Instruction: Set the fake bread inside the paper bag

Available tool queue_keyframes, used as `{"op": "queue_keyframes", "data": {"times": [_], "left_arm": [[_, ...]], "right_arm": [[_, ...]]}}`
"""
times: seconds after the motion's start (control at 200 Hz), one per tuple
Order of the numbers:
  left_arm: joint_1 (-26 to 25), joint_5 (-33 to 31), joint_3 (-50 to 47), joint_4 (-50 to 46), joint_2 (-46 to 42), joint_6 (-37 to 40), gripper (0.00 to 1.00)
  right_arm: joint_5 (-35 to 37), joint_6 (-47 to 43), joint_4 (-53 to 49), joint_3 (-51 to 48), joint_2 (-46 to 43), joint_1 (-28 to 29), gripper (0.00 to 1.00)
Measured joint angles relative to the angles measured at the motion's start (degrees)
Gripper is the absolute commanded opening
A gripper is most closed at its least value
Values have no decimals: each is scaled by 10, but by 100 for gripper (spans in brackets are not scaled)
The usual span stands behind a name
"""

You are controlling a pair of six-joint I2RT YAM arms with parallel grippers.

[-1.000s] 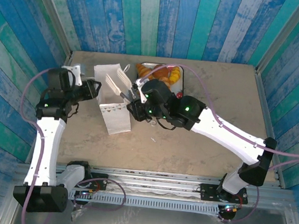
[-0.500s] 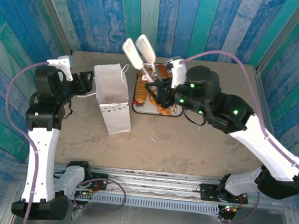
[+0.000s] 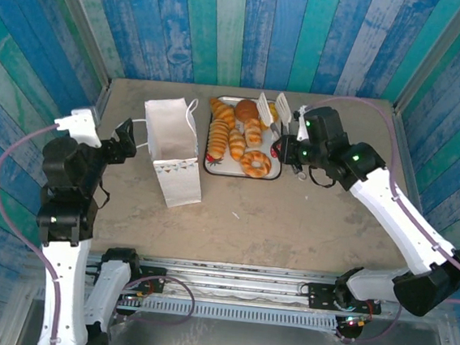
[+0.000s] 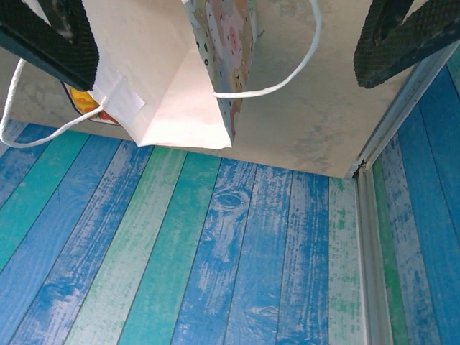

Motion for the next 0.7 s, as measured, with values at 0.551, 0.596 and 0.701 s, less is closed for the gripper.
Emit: {"op": "queue_keyframes", "data": {"times": [0.551, 0.596, 0.701], "left_arm": [[0, -29, -35, 8, -16, 10, 94], [0, -30, -37, 9, -16, 10, 94], [0, -30, -40, 12, -16, 11, 94]], "right_arm": [[-90, -15, 48, -16, 188, -82, 52], [-95, -15, 51, -13, 199, -82, 53], [-105, -15, 57, -2, 220, -85, 53]]}}
